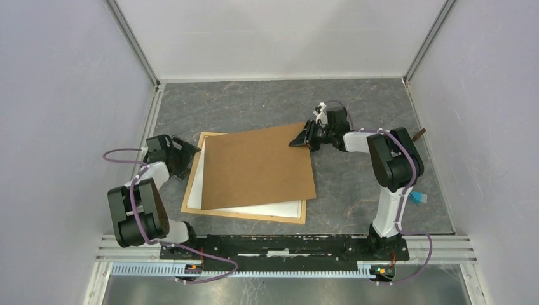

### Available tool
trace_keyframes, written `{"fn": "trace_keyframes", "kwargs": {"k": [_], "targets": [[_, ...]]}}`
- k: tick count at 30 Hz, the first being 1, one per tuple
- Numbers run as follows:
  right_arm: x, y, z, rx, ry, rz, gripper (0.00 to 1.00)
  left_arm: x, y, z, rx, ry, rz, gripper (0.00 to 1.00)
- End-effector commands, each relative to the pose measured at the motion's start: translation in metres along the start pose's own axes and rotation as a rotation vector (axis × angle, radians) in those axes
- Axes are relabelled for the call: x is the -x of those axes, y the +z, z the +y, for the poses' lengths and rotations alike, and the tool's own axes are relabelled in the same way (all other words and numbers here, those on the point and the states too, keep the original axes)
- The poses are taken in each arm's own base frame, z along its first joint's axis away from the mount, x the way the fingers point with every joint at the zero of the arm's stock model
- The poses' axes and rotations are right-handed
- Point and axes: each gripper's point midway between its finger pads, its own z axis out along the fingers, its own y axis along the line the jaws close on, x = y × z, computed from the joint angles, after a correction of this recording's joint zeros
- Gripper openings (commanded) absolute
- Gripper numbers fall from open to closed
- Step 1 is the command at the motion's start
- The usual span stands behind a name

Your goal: Put the photo into the frame

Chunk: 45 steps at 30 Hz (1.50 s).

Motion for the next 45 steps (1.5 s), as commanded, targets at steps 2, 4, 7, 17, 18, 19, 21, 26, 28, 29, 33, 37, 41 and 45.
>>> {"fn": "trace_keyframes", "kwargs": {"k": [2, 4, 7, 17, 18, 19, 21, 26, 28, 29, 33, 37, 41, 45], "targets": [[0.029, -0.024, 0.047, 0.031, -0.098, -0.160, 0.36, -0.010, -0.014, 0.040, 0.171, -0.114, -0.014, 1.00], [0.023, -0.028, 0.049, 0.007, -0.093, -0.143, 0.39, -0.012, -0.014, 0.043, 0.172, -0.125, -0.017, 1.00], [0.011, -0.034, 0.038, -0.077, -0.049, -0.110, 0.42, -0.016, -0.014, 0.048, 0.182, -0.142, -0.014, 1.00], [-0.018, -0.033, 0.021, -0.115, 0.148, -0.199, 0.33, -0.023, -0.017, 0.059, 0.196, -0.186, -0.039, 1.00], [-0.018, -0.032, 0.021, -0.121, 0.154, -0.205, 0.30, -0.024, -0.017, 0.060, 0.198, -0.194, -0.037, 1.00], [-0.019, -0.030, 0.023, -0.122, 0.162, -0.212, 0.26, -0.027, -0.017, 0.062, 0.203, -0.202, -0.029, 1.00], [-0.020, -0.028, 0.025, -0.123, 0.171, -0.228, 0.25, -0.032, -0.017, 0.063, 0.205, -0.216, -0.012, 1.00], [-0.022, -0.026, 0.023, -0.159, 0.177, -0.286, 0.25, -0.037, -0.018, 0.064, 0.203, -0.224, -0.003, 1.00], [-0.028, -0.024, 0.022, -0.160, 0.188, -0.294, 0.24, -0.036, -0.019, 0.065, 0.203, -0.224, -0.007, 1.00], [-0.029, -0.023, 0.022, -0.157, 0.197, -0.307, 0.24, -0.037, -0.019, 0.065, 0.201, -0.225, -0.007, 1.00], [-0.034, -0.019, 0.020, -0.166, 0.213, -0.330, 0.25, -0.039, -0.021, 0.065, 0.197, -0.228, -0.011, 1.00], [-0.034, -0.012, 0.020, -0.185, 0.189, -0.340, 0.30, -0.040, -0.021, 0.067, 0.198, -0.225, -0.013, 1.00], [-0.035, -0.010, 0.016, -0.243, 0.106, -0.312, 0.49, -0.041, -0.021, 0.068, 0.195, -0.223, -0.013, 1.00], [-0.032, -0.017, 0.017, -0.305, -0.003, -0.293, 0.68, -0.036, -0.022, 0.066, 0.190, -0.210, -0.027, 1.00]]}}
